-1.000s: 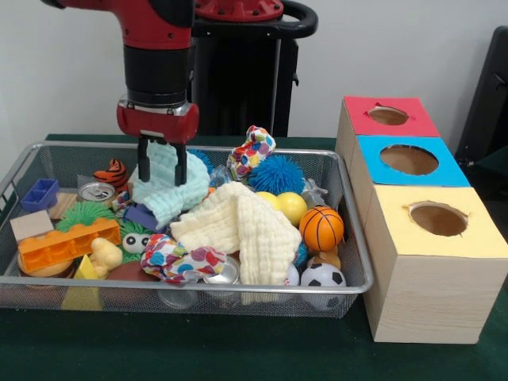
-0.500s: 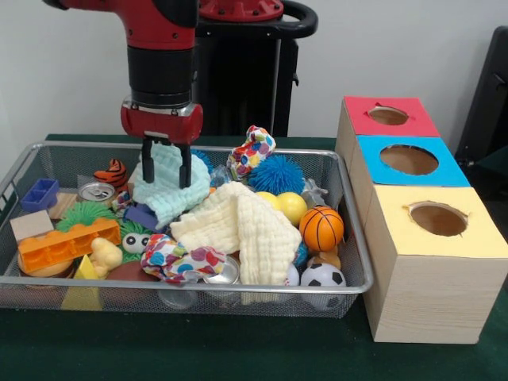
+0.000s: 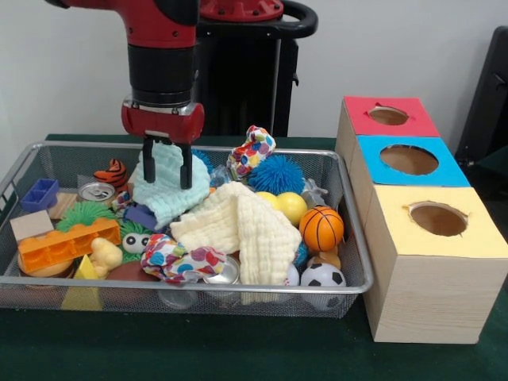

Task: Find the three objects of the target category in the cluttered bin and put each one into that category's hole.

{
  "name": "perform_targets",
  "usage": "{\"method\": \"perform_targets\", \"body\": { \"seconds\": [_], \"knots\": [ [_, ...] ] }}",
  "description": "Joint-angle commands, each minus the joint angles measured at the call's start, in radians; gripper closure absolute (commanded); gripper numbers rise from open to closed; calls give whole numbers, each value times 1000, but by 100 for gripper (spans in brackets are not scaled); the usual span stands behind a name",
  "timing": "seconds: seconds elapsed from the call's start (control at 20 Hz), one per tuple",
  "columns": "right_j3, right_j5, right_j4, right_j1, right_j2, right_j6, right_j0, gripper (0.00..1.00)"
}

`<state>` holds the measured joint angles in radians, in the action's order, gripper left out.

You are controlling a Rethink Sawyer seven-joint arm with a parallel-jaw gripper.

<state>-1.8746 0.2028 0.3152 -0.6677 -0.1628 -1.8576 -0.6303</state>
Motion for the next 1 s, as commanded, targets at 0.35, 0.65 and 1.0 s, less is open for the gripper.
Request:
{"method": "perform_targets", "body": {
  "seconds": [0.35,0.65,1.0],
  "knots": [
    [-70,-112,-132,-41,2,-266,105,0],
    [-89,-84,-200,-78,55,-279,179,0],
    [-99,-82,-246,-85,83,-265,219,0]
  ]
}}
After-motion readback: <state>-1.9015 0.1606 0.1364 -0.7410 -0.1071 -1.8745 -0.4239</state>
